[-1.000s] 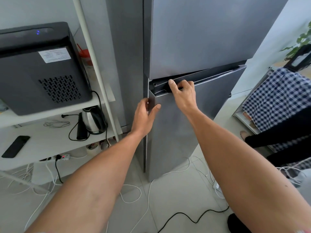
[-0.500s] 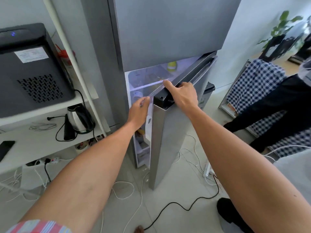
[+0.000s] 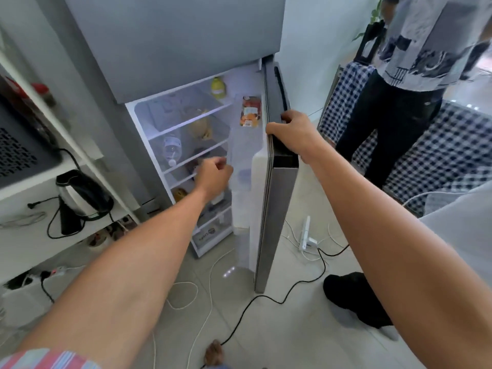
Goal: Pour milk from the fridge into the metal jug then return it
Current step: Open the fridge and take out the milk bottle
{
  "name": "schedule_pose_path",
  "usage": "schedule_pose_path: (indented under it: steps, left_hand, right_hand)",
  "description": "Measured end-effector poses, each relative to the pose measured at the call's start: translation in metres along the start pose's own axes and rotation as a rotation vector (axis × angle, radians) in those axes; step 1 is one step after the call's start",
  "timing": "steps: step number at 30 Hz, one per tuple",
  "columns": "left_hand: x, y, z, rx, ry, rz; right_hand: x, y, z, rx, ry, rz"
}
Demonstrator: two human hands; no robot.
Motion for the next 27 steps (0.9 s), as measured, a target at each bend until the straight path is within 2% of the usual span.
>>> schedule_pose_path:
  steps: [3,8,14,16,19,21,22,24,27]
  left_hand:
    - [-0.012,-0.021,-0.029,0.032,0.068,-0.032]
    - [-0.021,-0.05,-0.08,0.231,0.202,-0.215]
    - [-0.026,-0.063,-0.122,0.326,0.274,-0.357]
    - [-0.027,-0.063,-0.125,0.324,0.262,-0.362]
    - [-0.027,-0.061,-0.116,0.21,0.085,-0.402]
    - [-0.025,-0.042,-0.109,0.072,-0.039,-0.236]
    - [-0.024,-0.029,-0.111,0.007,-0.044,-0.106]
    - [-0.023,0.002,-0.128,-0.104,0.017,0.128]
    - [-0.032,0.036,-0.154,-0.083,0.126,0.351]
  right_hand:
    - [0.0,-0.014,0.031,-0.09,-0.021,0.021]
    - [-0.001,-0.029,0.079,-0.365,-0.044,0.042]
    - [-0.003,-0.042,0.112,-0.648,-0.213,0.068]
    - [-0.004,-0.043,0.117,-0.683,-0.272,0.098]
    - [-0.004,-0.044,0.118,-0.69,-0.307,0.113]
    - [-0.003,-0.044,0.118,-0.691,-0.327,0.121]
    - [-0.002,-0.044,0.118,-0.689,-0.339,0.127]
    - [-0.002,-0.045,0.118,-0.681,-0.355,0.133]
    - [0.0,-0.047,0.117,-0.676,-0.375,0.136]
Point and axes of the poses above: each hand's wrist, its own x-axis towards the middle knuckle, its own z-axis out of the back of the hand, y = z × x, the point moved 8 cm from there along x, towards the middle knuckle, and after that the axes turned 11 degrees about -y, right-handed, at the moved point
